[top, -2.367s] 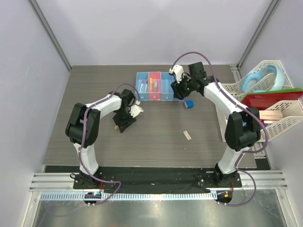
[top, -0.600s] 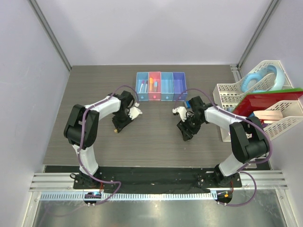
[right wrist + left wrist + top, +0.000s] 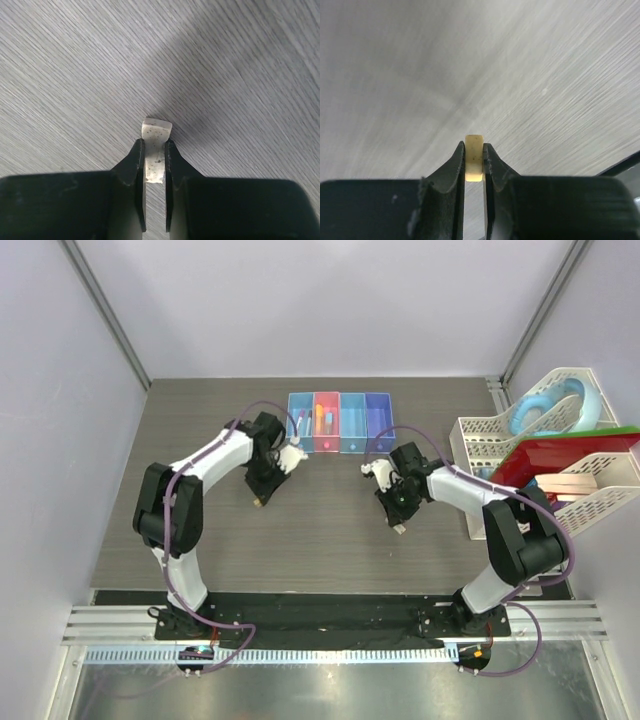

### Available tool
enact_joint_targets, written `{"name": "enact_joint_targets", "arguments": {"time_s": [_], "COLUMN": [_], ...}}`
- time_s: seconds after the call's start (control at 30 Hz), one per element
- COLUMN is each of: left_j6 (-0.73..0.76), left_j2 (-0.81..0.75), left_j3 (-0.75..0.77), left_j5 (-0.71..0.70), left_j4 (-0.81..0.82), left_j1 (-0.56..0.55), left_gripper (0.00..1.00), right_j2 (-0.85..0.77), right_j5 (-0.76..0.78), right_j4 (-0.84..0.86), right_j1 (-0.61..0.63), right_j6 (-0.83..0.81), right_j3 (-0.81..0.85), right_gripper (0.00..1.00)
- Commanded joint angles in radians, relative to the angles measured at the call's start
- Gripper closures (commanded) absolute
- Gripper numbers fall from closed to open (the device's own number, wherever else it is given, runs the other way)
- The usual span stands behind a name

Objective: Sort the stationery into containers
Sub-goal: Pick up the stationery from the center of the board, then place the stationery in the storage box.

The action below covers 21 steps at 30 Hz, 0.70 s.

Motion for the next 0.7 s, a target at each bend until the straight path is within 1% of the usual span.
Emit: {"name": "enact_joint_targets", "arguments": {"time_s": [0.0,0.03,0.07,0.1,0.13,0.2,0.23,0.27,0.3,0.33,0.4,0.43,0.5,0.53,0.57,0.6,0.67], "left_j6": [-0.094,-0.118,-0.141,-0.208,-0.238,-0.319,-0.347,-0.367,-0.411,-0.43,-0.476,-0.514,-0.537,-0.563,-0.575,-0.591,-0.628], "left_j2": [-0.043,-0.028,-0.012,0.026,0.046,0.119,0.144,0.176,0.231,0.264,0.326,0.388,0.435,0.46,0.471,0.477,0.497], "left_j3": [0.233,0.324,0.369,0.412,0.485,0.562,0.633,0.671,0.745,0.782,0.889,0.92,0.975,0.977,0.974,0.962,0.963], "left_j5": [0.156,0.208,0.239,0.261,0.297,0.31,0.313,0.313,0.312,0.315,0.313,0.312,0.292,0.281,0.272,0.246,0.223], "left_j4": [-0.023,-0.009,0.008,0.029,0.087,0.135,0.167,0.216,0.243,0.266,0.324,0.339,0.39,0.42,0.448,0.512,0.554], "left_j1": [-0.003,-0.003,-0.003,-0.003,-0.003,-0.01,-0.012,-0.015,-0.021,-0.024,-0.03,-0.032,-0.041,-0.043,-0.046,-0.047,-0.047], "left_gripper": [1.0,1.0,1.0,1.0,1.0,1.0,1.0,1.0,1.0,1.0,1.0,1.0,1.0,1.0,1.0,1.0,1.0], "right_j2": [-0.03,-0.032,-0.029,-0.011,0.005,0.057,0.078,0.097,0.124,0.168,0.219,0.271,0.322,0.38,0.405,0.432,0.492], "right_j5": [0.064,0.054,0.037,0.032,0.027,0.02,0.023,0.024,0.033,0.044,0.052,0.05,0.043,0.044,0.043,0.041,0.032], "right_j4": [0.033,0.035,0.035,0.045,0.049,0.071,0.078,0.081,0.087,0.088,0.116,0.125,0.134,0.138,0.141,0.141,0.156], "right_j1": [-0.001,-0.001,-0.001,-0.001,-0.001,-0.001,-0.001,-0.001,-0.003,-0.004,-0.016,-0.024,-0.049,-0.056,-0.061,-0.069,-0.084], "right_j6": [0.015,0.024,0.031,0.051,0.064,0.088,0.093,0.096,0.1,0.102,0.113,0.128,0.137,0.143,0.143,0.143,0.15], "right_j3": [0.109,0.135,0.19,0.218,0.245,0.333,0.362,0.426,0.462,0.527,0.592,0.659,0.733,0.8,0.83,0.859,0.921], "right_gripper": [0.99,0.99,0.99,0.99,0.99,0.99,0.99,0.99,0.99,0.99,0.99,0.99,0.99,0.99,0.99,0.99,0.99]}}
